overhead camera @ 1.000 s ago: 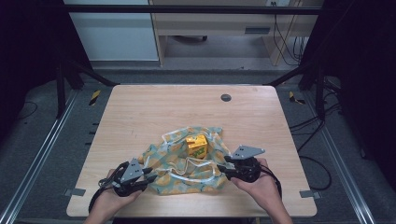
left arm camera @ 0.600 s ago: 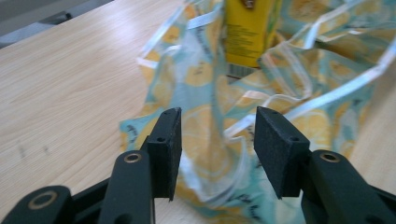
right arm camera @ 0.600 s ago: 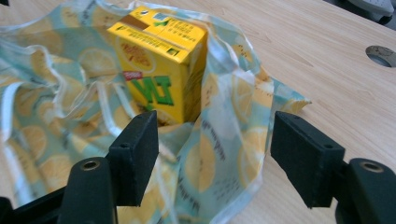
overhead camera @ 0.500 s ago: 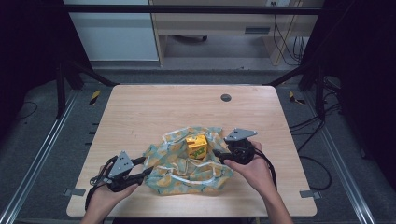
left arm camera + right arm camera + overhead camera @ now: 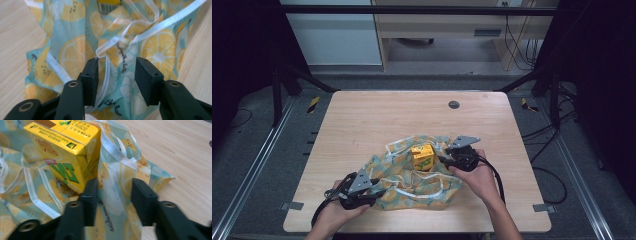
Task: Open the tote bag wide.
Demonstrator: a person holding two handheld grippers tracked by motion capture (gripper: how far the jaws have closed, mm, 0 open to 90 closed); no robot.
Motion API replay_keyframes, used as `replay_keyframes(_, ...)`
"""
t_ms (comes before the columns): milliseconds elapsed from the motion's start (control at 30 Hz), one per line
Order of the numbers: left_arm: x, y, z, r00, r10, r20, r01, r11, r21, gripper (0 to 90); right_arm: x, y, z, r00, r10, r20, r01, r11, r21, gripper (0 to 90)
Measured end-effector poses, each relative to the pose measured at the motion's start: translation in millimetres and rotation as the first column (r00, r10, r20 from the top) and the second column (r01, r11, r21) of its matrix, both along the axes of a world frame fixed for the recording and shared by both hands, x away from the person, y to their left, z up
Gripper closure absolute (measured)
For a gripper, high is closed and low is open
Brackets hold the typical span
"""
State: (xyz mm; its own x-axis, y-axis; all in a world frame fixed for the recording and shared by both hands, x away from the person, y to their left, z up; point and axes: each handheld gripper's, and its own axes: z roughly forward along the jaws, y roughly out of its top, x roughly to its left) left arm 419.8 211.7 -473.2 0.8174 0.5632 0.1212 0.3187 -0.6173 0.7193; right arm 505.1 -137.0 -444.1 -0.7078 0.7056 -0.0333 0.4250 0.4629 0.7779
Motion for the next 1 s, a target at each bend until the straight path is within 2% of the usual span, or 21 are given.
replay_keyframes(33, -0.5, 0.1, -0.7, 1.0, -0.003, -0.008, 0.003, 1.0, 0.0, 60.9, 2.6, -0.9, 0.4, 1.0, -0.001, 0.001, 0.001, 0.9999, 0.011, 76.6)
replay_keyframes(67, -0.8, 0.8, -0.8, 0.9999, -0.005, -0.012, 0.005, 1.0, 0.009, 60.9, 2.6, -0.9, 0.4, 1.0, -0.001, 0.001, 0.001, 0.9999, 0.011, 76.6)
replay_keyframes(100, -1.3, 1.7, -0.8, 0.9998, -0.005, -0.017, 0.005, 0.9999, 0.016, 65.9, 4.0, -1.1, 0.3, 1.0, -0.004, -0.002, 0.004, 0.9998, 0.02, 80.9)
replay_keyframes(200, 0.0, 4.6, 1.0, 0.9998, -0.001, -0.019, 0.001, 1.0, 0.003, 85.5, 10.9, -1.0, 1.6, 0.9998, -0.018, -0.009, 0.019, 0.9988, 0.045, 88.3)
replay_keyframes(233, 0.9, 5.1, 1.9, 0.9999, 0.002, -0.011, -0.002, 1.0, 0.001, 85.5, 10.9, -1.0, 1.6, 0.9998, -0.018, -0.009, 0.019, 0.9988, 0.045, 88.3)
replay_keyframes(267, 2.3, 5.4, 2.9, 0.9999, 0.01, -0.007, -0.01, 0.9999, -0.008, 88.9, 15.1, -1.6, 3.4, 0.9995, -0.03, -0.009, 0.031, 0.9971, 0.069, 89.4)
replay_keyframes(400, 8.7, 6.3, 4.5, 0.9991, 0.037, 0.021, -0.036, 0.999, -0.025, 89.9, 25.4, -4.0, 4.5, 0.9978, -0.063, -0.021, 0.065, 0.994, 0.088, 90.0)
replay_keyframes(500, 12.6, 7.3, 4.0, 0.9982, 0.051, 0.03, -0.05, 0.9983, -0.029, 90.0, 37.0, -5.0, 1.6, 0.9959, -0.083, -0.034, 0.086, 0.9939, 0.069, 90.0)
replay_keyframes(633, 17.8, 8.0, -1.5, 0.9983, 0.057, 0.013, -0.056, 0.9984, -0.009, 90.0, 49.6, -10.9, -10.7, 0.9892, -0.121, -0.083, 0.125, 0.991, 0.048, 90.0)
replay_keyframes(667, 18.6, 8.1, -3.3, 0.9985, 0.055, 0.004, -0.055, 0.9985, 0.0, 90.0, 54.1, -14.7, -17.3, 0.9846, -0.14, -0.104, 0.145, 0.9888, 0.038, 90.0)
replay_keyframes(800, 18.5, 7.8, -6.3, 0.9987, 0.05, -0.013, -0.05, 0.9986, 0.017, 90.0, 56.4, -17.1, -21.4, 0.9815, -0.149, -0.121, 0.153, 0.9878, 0.026, 90.0)
replay_keyframes(1000, 15.1, 7.2, -6.4, 0.9993, 0.034, -0.017, -0.033, 0.999, 0.03, 90.0, 60.1, -18.4, -25.8, 0.978, -0.157, -0.138, 0.161, 0.9868, 0.016, 90.0)
